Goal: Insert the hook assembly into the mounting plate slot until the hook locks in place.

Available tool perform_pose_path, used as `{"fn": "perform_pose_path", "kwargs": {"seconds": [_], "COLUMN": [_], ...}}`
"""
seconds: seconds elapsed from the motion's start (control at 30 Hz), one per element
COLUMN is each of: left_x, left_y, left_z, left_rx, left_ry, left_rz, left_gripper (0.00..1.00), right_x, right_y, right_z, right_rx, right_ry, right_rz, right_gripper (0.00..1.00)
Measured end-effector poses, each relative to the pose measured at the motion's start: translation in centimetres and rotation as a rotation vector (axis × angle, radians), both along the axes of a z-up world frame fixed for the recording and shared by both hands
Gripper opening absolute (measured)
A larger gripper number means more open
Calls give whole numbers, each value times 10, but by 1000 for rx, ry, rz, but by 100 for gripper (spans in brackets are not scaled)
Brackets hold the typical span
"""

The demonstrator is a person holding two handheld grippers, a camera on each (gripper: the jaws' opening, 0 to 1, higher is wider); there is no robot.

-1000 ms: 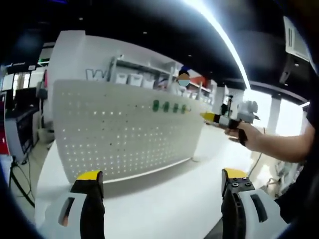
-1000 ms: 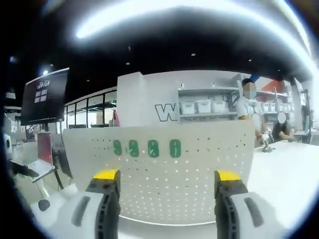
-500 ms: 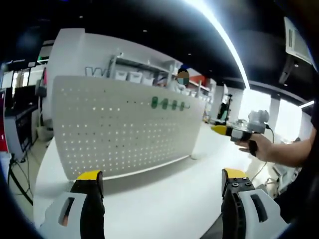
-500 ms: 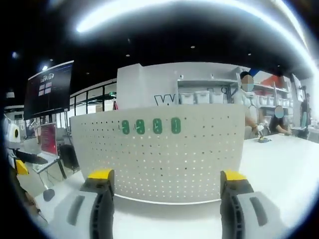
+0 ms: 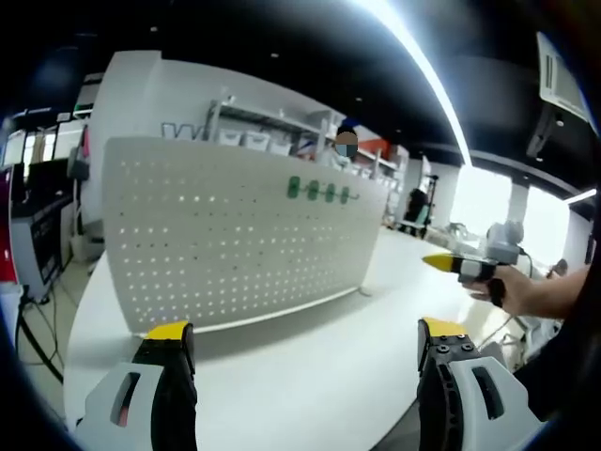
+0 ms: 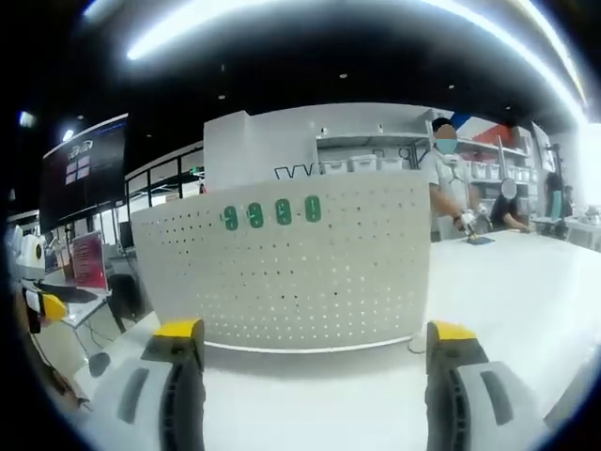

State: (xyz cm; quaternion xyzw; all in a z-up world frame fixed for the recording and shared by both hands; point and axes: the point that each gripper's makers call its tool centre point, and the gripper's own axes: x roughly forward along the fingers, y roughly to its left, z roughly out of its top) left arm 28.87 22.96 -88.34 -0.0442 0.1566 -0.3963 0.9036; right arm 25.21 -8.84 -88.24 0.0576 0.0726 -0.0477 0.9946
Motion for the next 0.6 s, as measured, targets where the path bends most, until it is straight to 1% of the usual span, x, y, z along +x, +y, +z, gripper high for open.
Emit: {"fn": "perform_pose_path", "kwargs": {"seconds": [0.13, 0.37, 0.6], "left_x": [1, -1, -7], "left_y": [2, -1, -2], "left_z": [-1, -1, -3], "left_rx": [1, 1, 6], "left_ry": [3, 2, 8], "left_rz": [5, 3, 3], "left_gripper": [100, 100, 100], "right_x": [-6, -15, -23], "right_y": [2, 12, 20], "right_z": [-3, -9, -14], "right_rx": [3, 3, 7], "right_ry": [9, 28, 42], "right_rz": [0, 23, 38], "right_gripper": [98, 100, 100]}}
